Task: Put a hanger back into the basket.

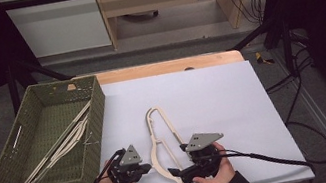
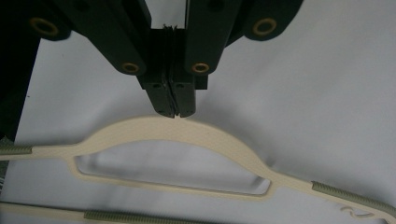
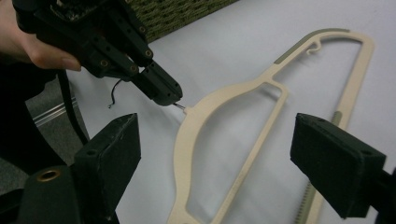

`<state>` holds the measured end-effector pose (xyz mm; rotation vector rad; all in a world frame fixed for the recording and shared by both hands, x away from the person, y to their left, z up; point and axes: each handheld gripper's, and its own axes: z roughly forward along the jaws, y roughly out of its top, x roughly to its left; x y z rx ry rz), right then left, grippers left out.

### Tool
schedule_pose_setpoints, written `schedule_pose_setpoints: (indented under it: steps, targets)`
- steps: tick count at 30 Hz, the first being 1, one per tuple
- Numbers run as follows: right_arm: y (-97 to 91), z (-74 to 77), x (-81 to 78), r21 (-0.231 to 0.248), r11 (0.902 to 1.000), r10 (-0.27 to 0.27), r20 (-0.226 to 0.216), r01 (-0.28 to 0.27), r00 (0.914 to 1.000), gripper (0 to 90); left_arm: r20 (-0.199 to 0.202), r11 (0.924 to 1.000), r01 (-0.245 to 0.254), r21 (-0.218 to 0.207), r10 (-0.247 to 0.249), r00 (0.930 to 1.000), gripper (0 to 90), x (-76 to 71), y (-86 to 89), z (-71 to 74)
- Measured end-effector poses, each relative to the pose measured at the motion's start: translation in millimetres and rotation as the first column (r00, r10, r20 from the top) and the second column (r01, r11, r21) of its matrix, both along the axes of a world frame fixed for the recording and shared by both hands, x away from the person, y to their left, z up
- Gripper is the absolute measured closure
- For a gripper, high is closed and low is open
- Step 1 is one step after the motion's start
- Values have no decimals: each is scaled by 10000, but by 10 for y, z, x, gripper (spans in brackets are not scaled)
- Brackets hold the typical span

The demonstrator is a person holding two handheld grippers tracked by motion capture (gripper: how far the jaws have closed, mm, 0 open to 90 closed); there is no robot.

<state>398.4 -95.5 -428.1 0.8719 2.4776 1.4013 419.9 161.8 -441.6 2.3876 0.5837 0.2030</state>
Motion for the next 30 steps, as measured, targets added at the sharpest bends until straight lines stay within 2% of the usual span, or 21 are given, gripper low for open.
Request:
schedule_pose_setpoints:
  steps: [12, 19, 30]
  targets:
    - [121, -80, 6, -256, 9997, -61, -296, 54, 9995, 221, 68, 9994, 251, 227, -252, 9997, 889, 23, -41, 119]
    - [217, -170, 11, -632, 9979, 106, -401, -131, 9991, 248, 124, 9992, 329, 222, -332, 9994, 888, 26, -91, 170]
    - [307, -317, 28, -1236, 9921, 133, -693, -218, 9975, 391, 202, 9991, 359, 245, -364, 9991, 889, 18, -121, 214]
